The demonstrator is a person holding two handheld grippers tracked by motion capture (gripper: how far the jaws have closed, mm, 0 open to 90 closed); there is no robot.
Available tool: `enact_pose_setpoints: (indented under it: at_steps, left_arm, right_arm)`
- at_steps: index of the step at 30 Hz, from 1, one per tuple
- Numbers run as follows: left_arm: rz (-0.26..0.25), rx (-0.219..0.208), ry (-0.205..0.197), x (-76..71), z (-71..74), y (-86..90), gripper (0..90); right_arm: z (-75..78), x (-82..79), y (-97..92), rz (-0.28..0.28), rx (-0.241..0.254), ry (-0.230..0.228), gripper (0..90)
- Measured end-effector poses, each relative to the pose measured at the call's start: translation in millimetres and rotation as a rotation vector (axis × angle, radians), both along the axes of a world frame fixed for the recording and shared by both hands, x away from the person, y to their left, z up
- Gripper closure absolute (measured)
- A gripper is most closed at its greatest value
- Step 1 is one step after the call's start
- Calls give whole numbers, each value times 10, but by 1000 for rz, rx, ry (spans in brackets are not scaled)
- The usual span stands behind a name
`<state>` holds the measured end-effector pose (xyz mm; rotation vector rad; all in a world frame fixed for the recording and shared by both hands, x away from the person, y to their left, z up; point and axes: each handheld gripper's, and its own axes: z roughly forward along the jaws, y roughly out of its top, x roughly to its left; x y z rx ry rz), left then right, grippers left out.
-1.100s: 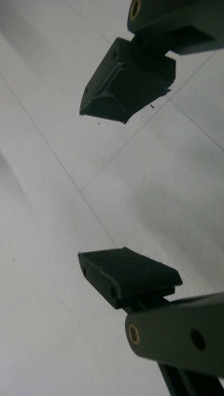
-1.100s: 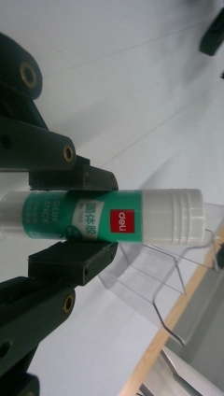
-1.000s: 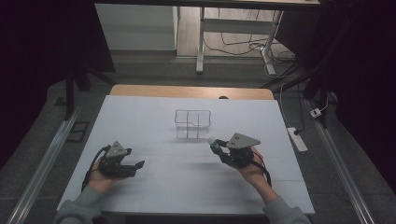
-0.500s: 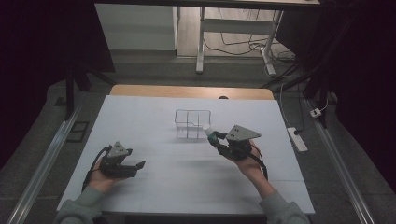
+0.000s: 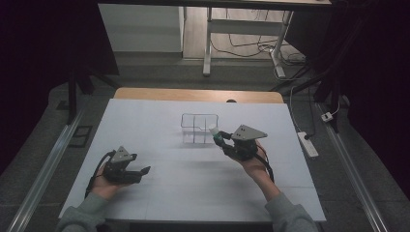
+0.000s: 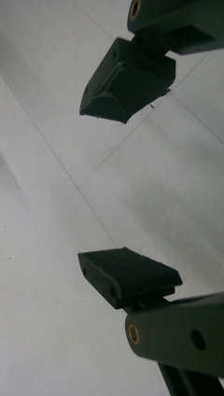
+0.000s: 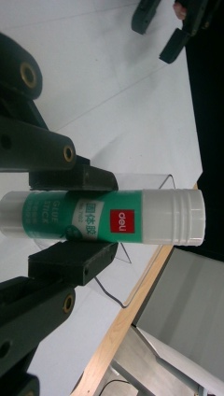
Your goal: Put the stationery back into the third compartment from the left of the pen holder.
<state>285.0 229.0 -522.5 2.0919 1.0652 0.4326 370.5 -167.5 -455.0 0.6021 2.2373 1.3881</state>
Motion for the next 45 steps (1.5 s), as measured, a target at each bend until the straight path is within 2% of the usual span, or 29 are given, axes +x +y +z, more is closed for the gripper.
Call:
enact_pose_setpoints:
  at_steps: [10,16,21,25,30,42,45]
  left_arm:
    - [-10,6,4,-1,-2,-16,251]
    - [-11,5,5,1,-4,-12,252]
    - [-16,6,6,1,-7,-13,252]
    - [-21,11,12,8,-18,-17,250]
    - [-23,11,11,4,-17,-15,250]
    - [-25,17,15,7,-25,-22,250]
    - [-26,18,16,10,-28,-20,250]
  right_arm:
    - [102,113,104,5,26,-16,652]
    - [131,251,184,1,62,-14,653]
    - [113,421,277,-12,81,1,653]
    - [64,547,331,-31,77,11,653]
    - [-2,664,361,-49,103,17,652]
    - [10,751,351,-63,134,8,652]
    - [-7,778,353,-74,131,19,652]
